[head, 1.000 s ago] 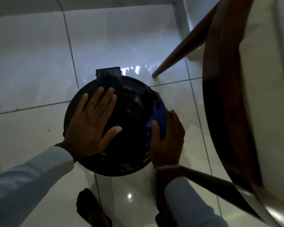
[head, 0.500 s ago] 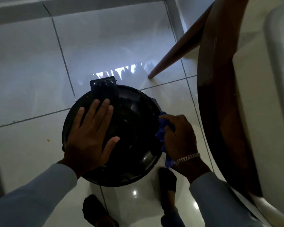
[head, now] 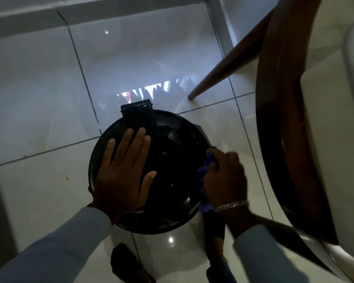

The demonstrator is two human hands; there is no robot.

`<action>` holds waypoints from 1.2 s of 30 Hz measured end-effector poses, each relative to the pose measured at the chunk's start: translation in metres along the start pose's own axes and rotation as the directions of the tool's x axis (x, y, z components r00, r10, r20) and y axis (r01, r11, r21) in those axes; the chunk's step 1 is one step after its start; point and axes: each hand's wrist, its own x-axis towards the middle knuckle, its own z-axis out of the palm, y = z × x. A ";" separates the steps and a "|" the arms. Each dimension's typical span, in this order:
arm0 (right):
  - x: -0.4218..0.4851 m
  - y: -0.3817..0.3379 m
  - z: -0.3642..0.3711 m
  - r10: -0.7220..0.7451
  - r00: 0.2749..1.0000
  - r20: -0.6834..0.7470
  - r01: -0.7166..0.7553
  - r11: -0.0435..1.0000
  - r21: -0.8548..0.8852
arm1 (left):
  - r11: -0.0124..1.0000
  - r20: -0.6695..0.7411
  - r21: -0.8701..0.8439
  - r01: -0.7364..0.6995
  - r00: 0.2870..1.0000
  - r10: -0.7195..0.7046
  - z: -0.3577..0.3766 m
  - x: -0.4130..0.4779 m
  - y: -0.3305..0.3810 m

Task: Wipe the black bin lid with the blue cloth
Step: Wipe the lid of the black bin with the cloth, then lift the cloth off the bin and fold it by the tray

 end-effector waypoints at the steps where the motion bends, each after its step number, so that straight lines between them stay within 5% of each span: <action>1: -0.014 -0.001 0.008 0.053 0.998 -0.027 -0.053 0.998 0.016 | 1.000 -0.007 0.013 0.011 1.000 -0.011 0.000 0.001 -0.001; 7: -0.123 -0.041 0.032 0.373 0.894 -0.249 -0.271 0.892 0.363 | 0.999 0.026 -0.004 0.035 0.999 -0.035 -0.041 0.000 0.009; 11: -0.142 -0.072 0.066 0.565 0.823 -0.054 -0.470 0.733 0.491 | 0.999 0.187 -0.027 0.019 0.982 -0.013 -0.031 0.003 0.007; 14: -0.144 -0.085 0.078 0.644 0.755 0.126 -0.584 0.572 0.575 | 0.967 0.294 -0.231 0.109 0.955 -0.037 -0.025 0.009 -0.001; 17: -0.152 -0.094 0.048 0.509 0.852 0.118 -0.441 0.579 0.686 | 0.611 0.428 -0.638 0.468 0.876 -0.224 -0.069 0.014 0.012; 20: -0.154 -0.098 0.007 0.345 0.932 0.107 -0.312 0.619 0.721 | 0.154 0.635 -0.715 0.682 0.726 -0.265 -0.115 -0.010 0.039; 23: -0.156 -0.103 -0.049 0.178 0.973 0.145 -0.227 0.638 0.736 | -0.192 0.744 -0.666 0.721 0.621 -0.246 -0.160 -0.037 0.061; 25: -0.160 -0.106 -0.087 0.021 0.980 0.197 -0.163 0.651 0.741 | -0.392 0.745 -0.661 0.641 0.622 -0.240 -0.184 -0.043 0.077; 27: -0.163 -0.101 -0.125 -0.131 0.978 0.164 -0.023 0.710 0.704 | -0.488 0.725 -0.674 0.554 0.622 -0.296 -0.210 -0.043 0.100; 31: -0.161 -0.077 -0.200 -0.280 0.953 -0.117 0.301 0.820 0.487 | -0.617 0.711 -0.675 0.403 0.577 -0.401 -0.256 -0.028 0.151; 34: -0.152 -0.053 -0.254 -0.162 0.985 0.066 0.060 0.669 0.741 | -0.625 0.699 -0.691 0.362 0.556 -0.450 -0.286 -0.002 0.195; 36: -0.138 -0.033 -0.280 -0.122 0.973 0.195 -0.104 0.526 0.844 | -0.566 0.646 -0.735 0.373 0.639 -0.418 -0.296 0.019 0.223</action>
